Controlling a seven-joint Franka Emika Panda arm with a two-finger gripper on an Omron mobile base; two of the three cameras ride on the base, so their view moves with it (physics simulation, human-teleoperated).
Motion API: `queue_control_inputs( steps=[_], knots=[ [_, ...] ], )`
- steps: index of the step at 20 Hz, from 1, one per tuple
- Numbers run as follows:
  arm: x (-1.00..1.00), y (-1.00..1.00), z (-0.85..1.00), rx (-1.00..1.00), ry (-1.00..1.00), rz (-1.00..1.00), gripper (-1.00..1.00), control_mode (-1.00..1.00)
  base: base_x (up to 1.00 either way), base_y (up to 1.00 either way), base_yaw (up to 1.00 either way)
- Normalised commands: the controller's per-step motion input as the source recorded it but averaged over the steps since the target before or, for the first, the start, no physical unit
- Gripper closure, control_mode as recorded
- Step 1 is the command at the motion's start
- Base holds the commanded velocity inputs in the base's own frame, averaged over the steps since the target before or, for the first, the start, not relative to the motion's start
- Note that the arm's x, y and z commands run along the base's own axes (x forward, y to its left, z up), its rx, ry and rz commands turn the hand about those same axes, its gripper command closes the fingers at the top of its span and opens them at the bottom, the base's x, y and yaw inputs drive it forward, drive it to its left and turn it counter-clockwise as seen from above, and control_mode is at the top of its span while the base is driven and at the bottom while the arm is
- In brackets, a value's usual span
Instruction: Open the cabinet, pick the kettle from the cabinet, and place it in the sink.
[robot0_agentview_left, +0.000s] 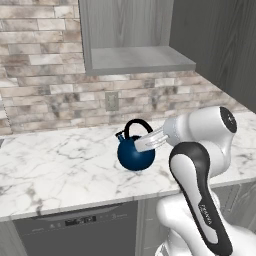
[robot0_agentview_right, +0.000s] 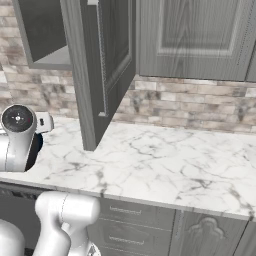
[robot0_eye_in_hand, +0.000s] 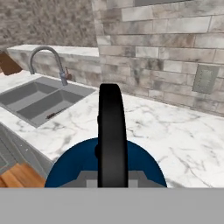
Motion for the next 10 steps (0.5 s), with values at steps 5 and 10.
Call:
queue_control_inputs(
  steps=[5,10],
  knots=[
    [-0.01,0.04,-0.04,0.02,0.01,0.01,1.00,-1.00,0.00,0.00,0.00],
    [0.00,0.00,0.00,0.00,0.00,0.00,1.00,-1.00,0.00,0.00,0.00]
  ],
)
